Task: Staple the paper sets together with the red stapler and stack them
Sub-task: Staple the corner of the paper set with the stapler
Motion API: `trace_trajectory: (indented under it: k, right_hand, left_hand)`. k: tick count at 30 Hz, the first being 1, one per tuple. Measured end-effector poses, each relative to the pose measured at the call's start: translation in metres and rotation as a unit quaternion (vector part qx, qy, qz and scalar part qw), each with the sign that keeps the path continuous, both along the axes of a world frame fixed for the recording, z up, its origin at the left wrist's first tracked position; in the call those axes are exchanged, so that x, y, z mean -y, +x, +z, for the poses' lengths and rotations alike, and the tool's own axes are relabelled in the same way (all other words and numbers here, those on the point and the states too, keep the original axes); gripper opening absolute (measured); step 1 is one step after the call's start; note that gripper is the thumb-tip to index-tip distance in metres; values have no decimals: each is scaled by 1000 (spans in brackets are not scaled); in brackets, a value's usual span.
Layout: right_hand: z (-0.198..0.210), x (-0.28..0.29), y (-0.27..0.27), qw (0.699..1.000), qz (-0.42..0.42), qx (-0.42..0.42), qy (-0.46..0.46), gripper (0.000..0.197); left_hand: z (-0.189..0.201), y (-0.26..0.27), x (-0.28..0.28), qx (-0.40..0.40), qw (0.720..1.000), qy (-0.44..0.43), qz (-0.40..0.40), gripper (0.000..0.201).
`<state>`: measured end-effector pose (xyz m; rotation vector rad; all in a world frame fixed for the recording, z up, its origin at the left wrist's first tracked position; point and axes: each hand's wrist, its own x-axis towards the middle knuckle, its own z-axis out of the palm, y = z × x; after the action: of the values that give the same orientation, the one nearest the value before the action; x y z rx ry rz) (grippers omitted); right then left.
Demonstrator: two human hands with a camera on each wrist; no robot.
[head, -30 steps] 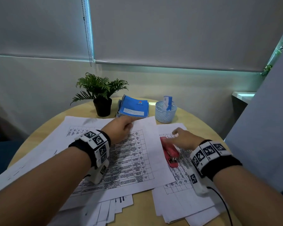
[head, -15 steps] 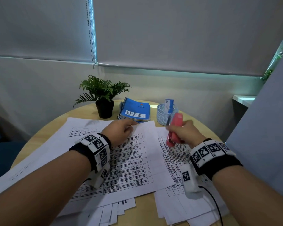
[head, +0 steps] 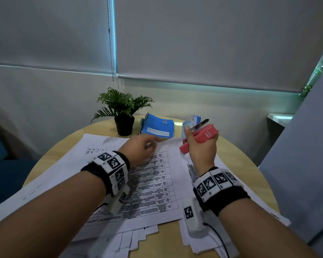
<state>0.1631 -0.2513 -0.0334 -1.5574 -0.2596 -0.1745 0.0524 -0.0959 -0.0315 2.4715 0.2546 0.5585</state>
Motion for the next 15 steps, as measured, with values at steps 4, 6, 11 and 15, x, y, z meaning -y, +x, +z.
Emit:
trace_trajectory:
  k: [4, 6, 11, 15]
  right_hand:
    - [0, -4, -2, 1000, -9, -14, 15, 66]
    - [-1, -9, -1, 999, 3, -37, 14, 61]
    - [-4, -22, -3, 998, 12, -59, -19, 52]
    - [-2, -26, -7, 998, 8, -64, -17, 44]
  left_hand:
    - [1, -4, 0, 5, 1000, -3, -18, 27]
    - [1, -5, 0, 0, 1000, -9, -24, 26]
    - [2, -3, 3, 3, 999, -27, -31, 26]
    - [2, -2, 3, 6, 998, -34, -43, 25]
